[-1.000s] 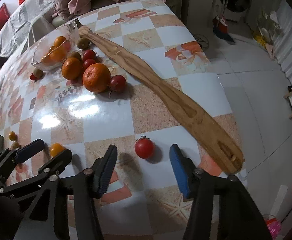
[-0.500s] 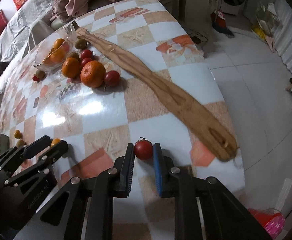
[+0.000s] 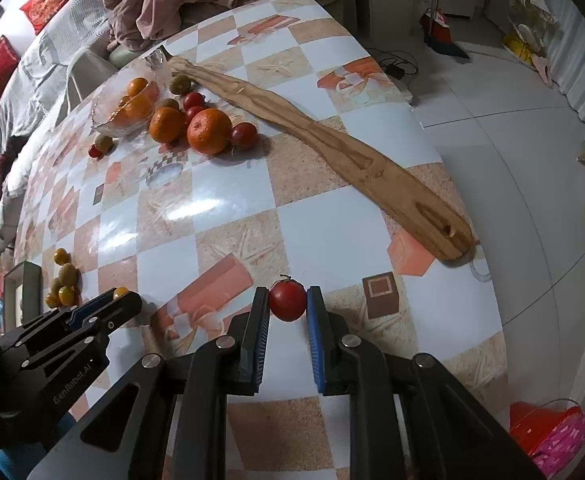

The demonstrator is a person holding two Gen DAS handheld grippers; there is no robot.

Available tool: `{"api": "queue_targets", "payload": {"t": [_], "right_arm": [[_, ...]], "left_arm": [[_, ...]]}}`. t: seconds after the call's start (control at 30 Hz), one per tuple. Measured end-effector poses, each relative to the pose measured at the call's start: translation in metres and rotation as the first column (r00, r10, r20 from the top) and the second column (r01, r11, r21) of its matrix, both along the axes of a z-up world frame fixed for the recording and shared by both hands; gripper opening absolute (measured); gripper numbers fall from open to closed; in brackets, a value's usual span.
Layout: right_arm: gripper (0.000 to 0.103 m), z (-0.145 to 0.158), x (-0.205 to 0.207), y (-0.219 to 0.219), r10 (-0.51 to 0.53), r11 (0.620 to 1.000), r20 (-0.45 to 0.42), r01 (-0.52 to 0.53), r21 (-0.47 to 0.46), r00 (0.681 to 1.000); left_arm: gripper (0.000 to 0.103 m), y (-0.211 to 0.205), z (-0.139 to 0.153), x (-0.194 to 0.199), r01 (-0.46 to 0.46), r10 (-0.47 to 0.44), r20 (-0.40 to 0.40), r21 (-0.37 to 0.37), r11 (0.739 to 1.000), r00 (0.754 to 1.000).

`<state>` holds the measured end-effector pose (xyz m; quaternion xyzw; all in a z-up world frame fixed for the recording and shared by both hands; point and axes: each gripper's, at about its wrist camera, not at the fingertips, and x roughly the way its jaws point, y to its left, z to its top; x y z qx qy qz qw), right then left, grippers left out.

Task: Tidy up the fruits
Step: 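Grasp a red cherry tomato with the right tool while the left tool grasps a yellow tomato, then carry both held tomatoes over the white tray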

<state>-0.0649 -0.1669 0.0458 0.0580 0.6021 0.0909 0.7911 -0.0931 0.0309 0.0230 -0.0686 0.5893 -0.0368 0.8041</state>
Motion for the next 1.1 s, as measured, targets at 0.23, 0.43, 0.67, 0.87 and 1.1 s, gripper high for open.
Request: {"api": "queue_targets", "payload": {"t": [0.23, 0.43, 0.67, 0.87, 1.1], "right_arm": [[0.020, -0.004, -0.003, 0.010, 0.028, 0.999, -0.012, -0.028, -0.028, 1.000], [0.020, -0.019, 0.002, 0.016, 0.043, 0.997, -0.033, -0.045, -0.065, 0.999], [0.020, -0.016, 0.002, 0.020, 0.069, 0.995, -0.020, -0.070, -0.075, 0.997], [0.020, -0.005, -0.007, 0.020, 0.079, 0.996, -0.014, -0.079, -0.035, 0.997], [0.020, 0.012, -0.013, 0.041, 0.121, 0.993, -0.007, -0.121, -0.008, 0.993]], "left_arm": [[0.020, 0.004, -0.006, -0.002, -0.011, 0.011, -0.005, -0.003, 1.000, 1.000], [0.020, -0.004, -0.008, 0.000, 0.029, -0.030, 0.017, 0.030, 0.999, 0.999], [0.020, 0.007, -0.005, -0.001, -0.002, 0.002, 0.009, -0.018, 1.000, 1.000], [0.020, 0.019, 0.008, -0.011, -0.008, 0.009, 0.018, -0.021, 1.000, 1.000], [0.020, 0.036, 0.031, -0.025, -0.035, 0.036, 0.050, -0.024, 0.999, 0.998]]}}
